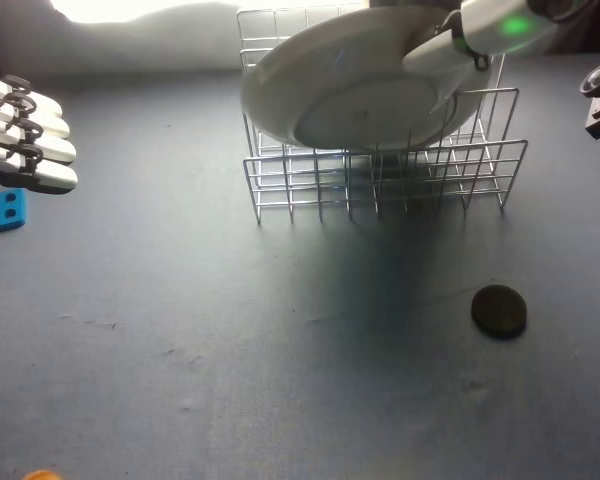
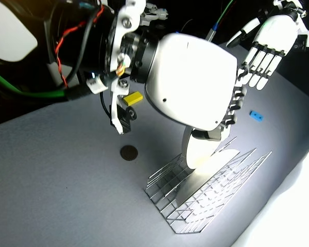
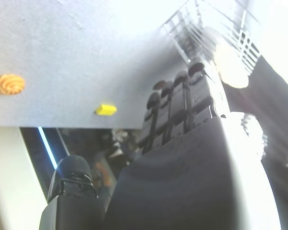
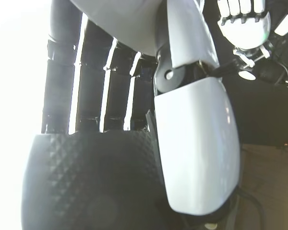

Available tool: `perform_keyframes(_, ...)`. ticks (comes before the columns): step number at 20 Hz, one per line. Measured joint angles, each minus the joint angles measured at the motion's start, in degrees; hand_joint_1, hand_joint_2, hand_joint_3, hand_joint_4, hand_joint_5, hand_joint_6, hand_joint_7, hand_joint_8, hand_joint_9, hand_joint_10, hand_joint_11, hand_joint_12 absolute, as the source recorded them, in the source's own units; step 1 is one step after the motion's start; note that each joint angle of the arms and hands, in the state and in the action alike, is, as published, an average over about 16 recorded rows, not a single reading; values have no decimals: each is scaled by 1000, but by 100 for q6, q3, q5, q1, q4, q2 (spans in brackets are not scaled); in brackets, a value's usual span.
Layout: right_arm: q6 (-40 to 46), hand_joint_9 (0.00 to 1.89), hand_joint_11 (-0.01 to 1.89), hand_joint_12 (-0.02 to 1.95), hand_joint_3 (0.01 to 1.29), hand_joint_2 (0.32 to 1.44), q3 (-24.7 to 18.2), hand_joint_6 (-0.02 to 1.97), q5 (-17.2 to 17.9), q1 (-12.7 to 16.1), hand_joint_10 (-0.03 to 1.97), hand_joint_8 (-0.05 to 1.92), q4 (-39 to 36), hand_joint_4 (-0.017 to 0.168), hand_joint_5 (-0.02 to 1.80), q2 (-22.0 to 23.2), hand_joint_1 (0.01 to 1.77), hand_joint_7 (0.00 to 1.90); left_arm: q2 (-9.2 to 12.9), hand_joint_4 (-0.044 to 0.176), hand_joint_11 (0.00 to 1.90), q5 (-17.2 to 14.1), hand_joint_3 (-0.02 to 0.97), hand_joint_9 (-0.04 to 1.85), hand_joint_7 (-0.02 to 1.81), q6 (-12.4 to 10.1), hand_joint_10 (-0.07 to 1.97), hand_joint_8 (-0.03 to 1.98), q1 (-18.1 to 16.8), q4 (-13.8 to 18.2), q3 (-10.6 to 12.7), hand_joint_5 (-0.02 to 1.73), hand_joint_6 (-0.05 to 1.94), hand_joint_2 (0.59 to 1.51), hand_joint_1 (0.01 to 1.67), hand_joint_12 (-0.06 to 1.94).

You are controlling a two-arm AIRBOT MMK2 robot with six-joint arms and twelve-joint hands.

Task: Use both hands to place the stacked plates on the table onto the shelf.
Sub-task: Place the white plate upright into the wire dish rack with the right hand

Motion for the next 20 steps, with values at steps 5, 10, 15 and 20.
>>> perform_keyframes(5,265,1069,953,1090,13,986,222,903,344,-234,936,794,-48,-8,897,-19,1320,1063,0,7,16,-1,16,22,18,1,-55,-12,0,0,-11,20,17,1113,23,2)
perform_keyframes(10,495,1066,950,1089,13,986,393,903,666,-440,929,789,-172,-9,887,-41,1321,1067,0,7,16,-1,17,22,18,2,-55,-12,0,1,-22,20,17,1113,23,2)
perform_keyframes(15,619,1068,950,1090,14,986,533,903,865,-582,917,783,-294,-11,883,-81,1321,1070,0,7,16,-1,16,22,18,2,-55,-12,0,1,-33,21,17,1113,23,2)
perform_keyframes(20,629,1069,950,1087,14,986,612,903,915,-655,907,781,-390,-11,882,-141,1321,1070,0,7,16,0,16,21,18,4,-56,-12,0,1,-38,20,17,1112,23,2)
